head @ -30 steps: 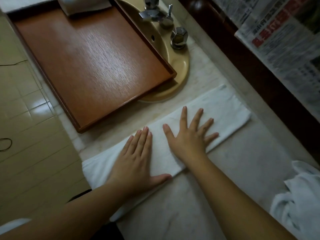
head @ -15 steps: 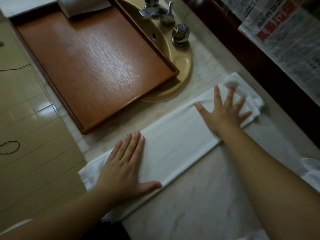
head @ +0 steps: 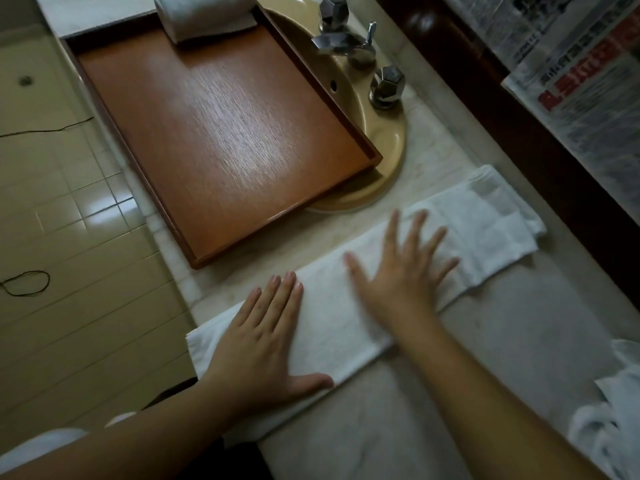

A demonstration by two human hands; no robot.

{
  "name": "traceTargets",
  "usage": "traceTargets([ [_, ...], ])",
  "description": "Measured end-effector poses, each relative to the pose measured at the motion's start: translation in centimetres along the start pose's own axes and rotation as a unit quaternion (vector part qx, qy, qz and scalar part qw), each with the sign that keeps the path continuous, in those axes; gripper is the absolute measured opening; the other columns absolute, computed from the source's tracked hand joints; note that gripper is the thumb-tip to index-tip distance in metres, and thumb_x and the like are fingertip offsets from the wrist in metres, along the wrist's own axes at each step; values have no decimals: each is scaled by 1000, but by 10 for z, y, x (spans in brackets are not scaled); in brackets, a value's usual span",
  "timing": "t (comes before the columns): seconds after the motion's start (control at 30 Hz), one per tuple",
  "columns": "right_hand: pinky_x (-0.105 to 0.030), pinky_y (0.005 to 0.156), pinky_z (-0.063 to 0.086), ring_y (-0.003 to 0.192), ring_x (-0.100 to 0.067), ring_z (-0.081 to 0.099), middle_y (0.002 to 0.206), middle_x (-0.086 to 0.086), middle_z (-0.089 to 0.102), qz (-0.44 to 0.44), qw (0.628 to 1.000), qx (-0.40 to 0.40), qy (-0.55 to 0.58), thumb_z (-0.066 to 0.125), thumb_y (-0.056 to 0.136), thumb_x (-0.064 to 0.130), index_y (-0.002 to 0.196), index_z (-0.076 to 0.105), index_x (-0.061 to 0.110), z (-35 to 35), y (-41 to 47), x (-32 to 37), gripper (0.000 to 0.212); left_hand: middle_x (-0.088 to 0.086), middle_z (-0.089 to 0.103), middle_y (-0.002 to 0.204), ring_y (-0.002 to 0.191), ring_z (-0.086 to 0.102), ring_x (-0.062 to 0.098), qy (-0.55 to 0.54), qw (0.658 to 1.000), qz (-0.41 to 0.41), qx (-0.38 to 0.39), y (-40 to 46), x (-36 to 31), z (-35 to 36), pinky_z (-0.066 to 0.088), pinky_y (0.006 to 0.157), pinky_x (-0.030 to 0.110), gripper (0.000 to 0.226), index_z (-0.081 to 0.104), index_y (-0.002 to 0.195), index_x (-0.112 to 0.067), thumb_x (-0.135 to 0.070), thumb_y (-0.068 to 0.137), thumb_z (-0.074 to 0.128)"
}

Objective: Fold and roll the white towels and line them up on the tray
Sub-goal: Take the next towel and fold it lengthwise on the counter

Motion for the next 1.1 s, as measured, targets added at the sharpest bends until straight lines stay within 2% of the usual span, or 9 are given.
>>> traceTargets([
  [0.17, -81, 110, -7, 150, -52, -25, 168, -7, -31, -10, 998, 60, -32, 6, 72, 103, 155, -30, 41, 30, -9, 0, 110, 0, -38, 166, 153, -36, 16, -1, 1000, 0, 6, 2, -2, -1, -13, 128, 41, 137, -27, 160, -17, -108, 69, 21],
  [0.3, -83, 110, -4, 150, -53, -23, 169, -6, -28, 18, 999, 37, -28, 4, 66, 107, 156, -26, 43, 11, 26, -33, 114, 6, -16, 173, 159, -17, 22, 14, 1000, 9, -1, 9, -6, 0, -4, 128, 42, 138, -7, 165, -11, -106, 72, 29],
  [0.4, -82, 110, -4, 150, -52, -24, 170, -5, -25, 24, 999, 30, -32, 4, 66, 107, 157, -24, 43, 1, 45, -51, 115, 6, -13, 173, 160, -14, 24, 25, 1000, 14, 0, 12, -8, 4, -2, 128, 44, 136, -4, 166, -12, -106, 73, 29],
  [0.8, -73, 119, -4, 156, -42, -17, 172, -4, -18, 62, 998, 8, 5, 9, 73, 103, 159, -21, 41, -8, 47, -71, 110, 1, -39, 166, 152, -36, 21, 24, 999, 5, 43, 19, -11, -7, -8, 130, 44, 133, -30, 159, -20, -107, 72, 19],
  [0.87, -69, 122, -2, 158, -39, -10, 173, -7, -9, 73, 995, -32, 61, 18, 85, 93, 163, -11, 35, 0, 17, -58, 101, 2, -22, 172, 159, -21, 21, -1, 999, -9, 35, 16, -5, -16, 0, 131, 42, 125, -17, 165, -20, -101, 79, 24],
  [0.9, -67, 123, 1, 159, -38, -3, 174, -8, -2, 72, 991, -61, 96, 25, 90, 87, 165, -2, 32, 8, -2, -50, 97, 1, -4, 175, 161, -3, 23, -14, 999, -26, 16, 14, 1, -22, 9, 131, 41, 117, -3, 167, -20, -96, 84, 28],
  [0.97, -65, 122, 20, 154, -40, 22, 169, -15, 24, 40, 975, -148, 159, 43, 92, 76, 161, 33, 23, 22, -49, -29, 87, 2, 38, 159, 142, 36, 25, -5, 998, -45, -51, 5, 18, -36, 34, 117, 39, 90, 32, 160, -22, -82, 92, 37],
  [1.0, -61, 118, 31, 147, -43, 36, 162, -18, 38, 5, 965, -197, 171, 54, 90, 70, 151, 52, 20, 28, -74, -17, 79, 1, 48, 145, 126, 43, 23, 1, 997, -50, -64, 0, 27, -41, 41, 106, 38, 75, 44, 151, -25, -74, 95, 42],
  [1.1, -47, 103, 48, 121, -38, 58, 142, -13, 58, -71, 950, -244, 184, 75, 81, 58, 122, 76, 23, 51, -143, 14, 53, -9, 43, 123, 108, 40, 10, -57, 997, -58, -12, -11, 54, -45, 40, 95, 29, 48, 53, 140, -29, -57, 100, 54],
])
Point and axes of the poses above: each hand's wrist, its own y-axis towards the middle knuckle, its own z-axis out of the palm, x = y × z, the point moved 4 cm from there along y, towards the middle knuckle
